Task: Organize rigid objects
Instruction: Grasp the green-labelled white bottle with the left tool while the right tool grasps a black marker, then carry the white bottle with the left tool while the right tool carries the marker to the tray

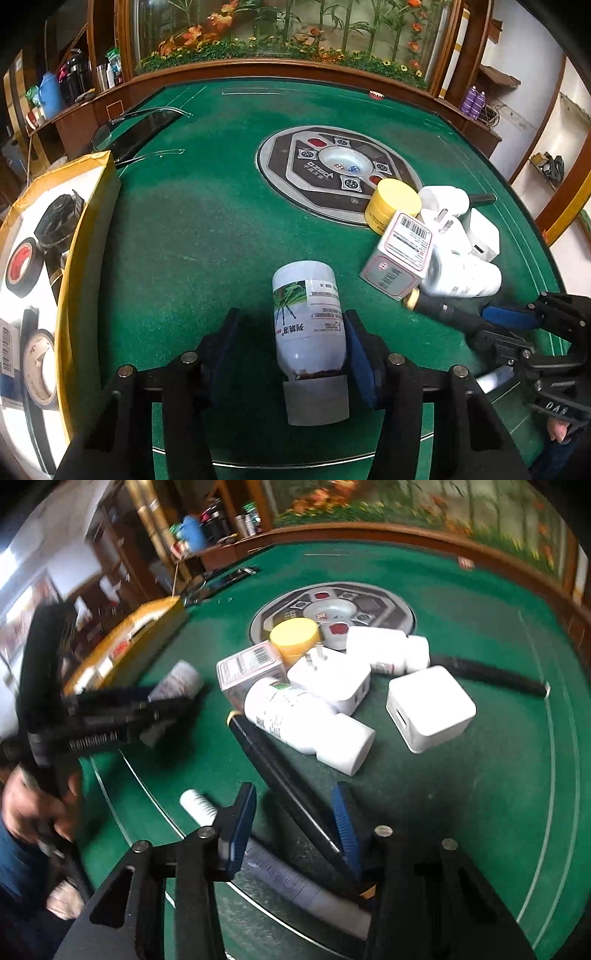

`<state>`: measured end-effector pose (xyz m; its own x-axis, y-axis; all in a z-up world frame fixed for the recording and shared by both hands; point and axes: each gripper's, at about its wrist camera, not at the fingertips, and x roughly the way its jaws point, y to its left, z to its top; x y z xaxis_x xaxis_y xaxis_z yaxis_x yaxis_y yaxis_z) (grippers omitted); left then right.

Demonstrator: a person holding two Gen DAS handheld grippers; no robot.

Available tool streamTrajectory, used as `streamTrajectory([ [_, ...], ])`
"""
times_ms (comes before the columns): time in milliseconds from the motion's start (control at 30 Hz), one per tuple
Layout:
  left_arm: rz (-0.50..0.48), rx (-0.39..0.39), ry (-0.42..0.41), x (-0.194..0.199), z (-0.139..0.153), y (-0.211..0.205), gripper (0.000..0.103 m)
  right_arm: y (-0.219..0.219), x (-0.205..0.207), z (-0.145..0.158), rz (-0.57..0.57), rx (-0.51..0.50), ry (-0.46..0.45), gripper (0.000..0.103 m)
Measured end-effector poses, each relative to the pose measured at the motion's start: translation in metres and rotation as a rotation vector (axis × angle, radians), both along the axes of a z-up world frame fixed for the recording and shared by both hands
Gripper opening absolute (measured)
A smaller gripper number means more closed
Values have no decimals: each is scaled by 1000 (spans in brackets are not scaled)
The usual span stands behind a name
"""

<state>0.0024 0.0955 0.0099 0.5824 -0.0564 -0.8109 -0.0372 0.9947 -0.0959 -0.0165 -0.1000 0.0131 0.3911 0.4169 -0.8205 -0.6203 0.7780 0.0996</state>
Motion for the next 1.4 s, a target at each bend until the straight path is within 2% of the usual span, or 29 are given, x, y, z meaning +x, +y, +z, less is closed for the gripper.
streamTrajectory([
  [67, -4, 22, -12, -2, -1, -2, 56, 5, -9, -1, 32, -39, -45, 24],
  [100, -3, 29, -17, -3, -1, -3, 49, 7, -12, -1, 45, -47, -57, 21],
  [133, -2, 13, -20, -5, 0, -1, 36, 10, -16, -1, 58, -50, -69, 19],
  [233, -5, -21, -15, -9, 1, 1, 36, 11, -18, 1, 90, -21, -71, 16],
  [333, -11, -17, -12, -15, 1, 0, 36, 12, -15, 3, 95, 20, -52, 16],
  [467, -24, 15, -20, -18, 0, -6, 36, 18, -14, -1, 96, -10, -48, 16],
  [600, -34, 29, -24, -18, -1, -7, 36, 25, -20, -2, 106, -52, -93, 17],
  [800, -42, 37, -22, -17, -2, -8, 38, 26, -20, -3, 103, -59, -112, 15],
  [933, -47, 56, -20, -18, -2, -11, 39, 24, -18, -2, 107, -24, -89, 15],
  [1000, -45, 45, -19, -19, -1, -10, 36, 22, -18, 0, 107, 0, -84, 15],
  [1200, -34, -1, -19, -24, 1, -6, 36, 22, -18, 3, 113, 41, -65, 15],
  [1400, -29, -25, -44, -30, 9, -5, 36, 17, -18, 10, 117, 122, -48, 16],
])
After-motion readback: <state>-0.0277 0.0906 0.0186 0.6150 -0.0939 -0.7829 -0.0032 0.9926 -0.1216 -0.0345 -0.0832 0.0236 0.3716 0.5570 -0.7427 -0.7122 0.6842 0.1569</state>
